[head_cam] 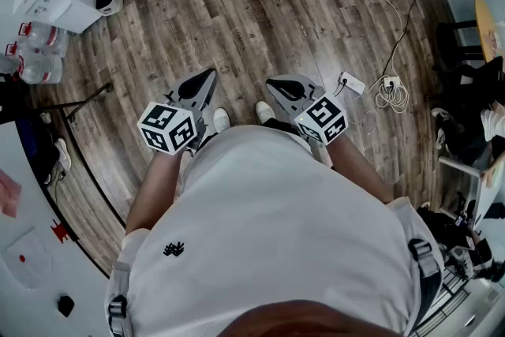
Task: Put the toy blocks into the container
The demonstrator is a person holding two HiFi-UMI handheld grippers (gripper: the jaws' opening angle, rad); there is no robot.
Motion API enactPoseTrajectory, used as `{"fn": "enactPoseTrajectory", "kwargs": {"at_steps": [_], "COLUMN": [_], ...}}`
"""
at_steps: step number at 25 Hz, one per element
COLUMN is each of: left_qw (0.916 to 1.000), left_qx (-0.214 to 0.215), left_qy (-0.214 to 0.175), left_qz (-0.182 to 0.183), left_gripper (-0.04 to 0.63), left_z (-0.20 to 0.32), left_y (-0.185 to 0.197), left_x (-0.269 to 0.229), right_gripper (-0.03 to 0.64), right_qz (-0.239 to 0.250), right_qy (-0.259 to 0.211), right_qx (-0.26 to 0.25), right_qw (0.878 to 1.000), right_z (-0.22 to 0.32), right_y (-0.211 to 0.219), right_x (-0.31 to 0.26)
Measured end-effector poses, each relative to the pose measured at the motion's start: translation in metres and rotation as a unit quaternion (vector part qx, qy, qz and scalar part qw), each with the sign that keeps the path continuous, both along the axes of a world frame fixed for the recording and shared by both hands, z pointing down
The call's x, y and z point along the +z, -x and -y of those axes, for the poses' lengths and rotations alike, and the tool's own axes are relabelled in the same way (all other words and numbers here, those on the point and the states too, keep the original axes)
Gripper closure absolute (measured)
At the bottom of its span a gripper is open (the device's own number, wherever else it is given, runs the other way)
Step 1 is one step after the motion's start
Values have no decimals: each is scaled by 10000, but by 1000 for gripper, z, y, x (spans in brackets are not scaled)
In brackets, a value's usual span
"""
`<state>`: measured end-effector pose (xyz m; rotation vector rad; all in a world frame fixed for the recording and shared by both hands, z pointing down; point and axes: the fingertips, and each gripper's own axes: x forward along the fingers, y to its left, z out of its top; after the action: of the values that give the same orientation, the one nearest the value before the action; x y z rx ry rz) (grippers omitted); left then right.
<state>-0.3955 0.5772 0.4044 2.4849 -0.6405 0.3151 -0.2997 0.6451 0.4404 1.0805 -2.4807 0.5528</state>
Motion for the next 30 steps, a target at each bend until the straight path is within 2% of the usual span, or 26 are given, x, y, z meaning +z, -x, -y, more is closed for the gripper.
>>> {"fn": "enactPoseTrajectory", "kwargs": {"at_steps": [5,9,14,17,22,26,30], "left_qw": [9985,9966,9953,9942,9870,9908,9936], "left_qx": [394,805,950,995,1473,1221,926], "left_qy": [-268,-94,-137,-342,-524,-362,-445], "left_qz": [254,146,97,203,384,461,462], "left_gripper": [589,589,589,589,589,588,588], "left_z": [1,-6,3,18,35,74,117], "left_y": [27,27,6,-13,-43,-72,-110], "left_x": [12,22,25,21,16,14,4], "right_gripper": [612,612,612,612,609,607,583], "right_qz": [-39,-35,-74,-17,195,262,290], "right_qy": [-58,58,172,125,-187,-430,-494], "right_qx": [297,635,833,882,743,623,554], "right_qw": [9995,9980,9964,9960,9969,9968,9968], "right_z": [8,-4,-3,16,67,112,145], "right_y": [23,28,18,3,-22,-57,-96], "right_x": [-6,-4,-1,0,-4,-12,-13]}}
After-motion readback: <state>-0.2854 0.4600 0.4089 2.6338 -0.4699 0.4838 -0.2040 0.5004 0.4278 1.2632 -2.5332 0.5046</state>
